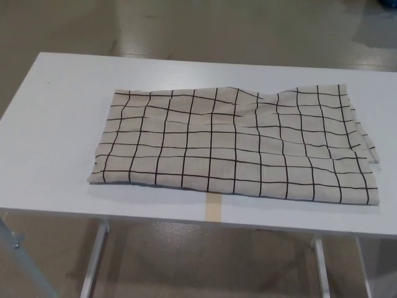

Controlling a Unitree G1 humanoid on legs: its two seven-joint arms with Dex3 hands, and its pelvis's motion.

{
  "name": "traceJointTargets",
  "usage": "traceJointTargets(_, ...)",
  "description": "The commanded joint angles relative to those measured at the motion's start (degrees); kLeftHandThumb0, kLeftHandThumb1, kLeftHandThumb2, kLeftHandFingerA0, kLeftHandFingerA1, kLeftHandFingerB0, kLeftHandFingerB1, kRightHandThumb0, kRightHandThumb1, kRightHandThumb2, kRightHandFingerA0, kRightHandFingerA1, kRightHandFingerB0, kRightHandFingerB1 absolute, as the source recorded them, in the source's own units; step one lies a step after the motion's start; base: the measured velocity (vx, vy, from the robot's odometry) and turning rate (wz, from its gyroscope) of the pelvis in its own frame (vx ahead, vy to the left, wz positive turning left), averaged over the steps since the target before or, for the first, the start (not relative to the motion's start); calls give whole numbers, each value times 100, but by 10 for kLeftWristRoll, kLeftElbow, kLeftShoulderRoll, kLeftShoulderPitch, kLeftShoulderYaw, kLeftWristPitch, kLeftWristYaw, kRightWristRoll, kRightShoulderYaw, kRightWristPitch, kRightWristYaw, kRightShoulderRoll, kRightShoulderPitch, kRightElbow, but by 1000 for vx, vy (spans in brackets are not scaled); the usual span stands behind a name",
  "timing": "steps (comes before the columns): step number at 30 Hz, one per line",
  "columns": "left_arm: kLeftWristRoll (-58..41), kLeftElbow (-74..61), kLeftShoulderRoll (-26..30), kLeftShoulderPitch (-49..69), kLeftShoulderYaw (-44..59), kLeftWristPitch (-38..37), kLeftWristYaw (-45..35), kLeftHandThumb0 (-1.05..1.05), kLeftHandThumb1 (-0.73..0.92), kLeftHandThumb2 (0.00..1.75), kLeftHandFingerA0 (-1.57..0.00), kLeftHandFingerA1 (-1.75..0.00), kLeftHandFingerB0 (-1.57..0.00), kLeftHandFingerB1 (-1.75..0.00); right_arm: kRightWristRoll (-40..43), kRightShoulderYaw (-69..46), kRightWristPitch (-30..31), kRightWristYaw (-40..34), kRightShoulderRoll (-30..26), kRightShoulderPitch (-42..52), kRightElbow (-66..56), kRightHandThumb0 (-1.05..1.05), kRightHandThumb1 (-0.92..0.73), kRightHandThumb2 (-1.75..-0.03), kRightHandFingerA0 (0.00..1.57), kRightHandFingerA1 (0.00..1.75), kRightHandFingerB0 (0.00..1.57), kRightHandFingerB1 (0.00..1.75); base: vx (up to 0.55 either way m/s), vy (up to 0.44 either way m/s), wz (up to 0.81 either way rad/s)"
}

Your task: Use the left hand to fold a white towel with checkered patterns in half.

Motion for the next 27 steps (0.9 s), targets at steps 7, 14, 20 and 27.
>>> traceJointTargets(7,-48,-7,11,-9,51,-194,-28,-61,41,54,-6,-31,-14,-29,-5,-54,-249,-144,24,10,-3,-38,-52,-71,45,48,37,45,0,0,0)
traceJointTargets(14,-103,1,44,-53,98,-149,-75,-53,31,77,-1,-25,-3,-30,74,-113,-268,-81,11,-21,-13,-30,-61,-58,45,40,40,37,0,0,0)
traceJointTargets(20,-90,-43,41,-31,93,-183,-84,-53,31,77,-1,-24,-3,-32,65,-119,-279,-72,18,-21,-44,-31,-61,-58,44,40,40,37,0,0,0)
traceJointTargets(27,-42,-237,40,36,52,-232,-80,-57,33,76,0,-16,0,-19,12,-89,-299,-93,37,7,-77,-32,-62,-58,44,40,38,36,0,0,0)
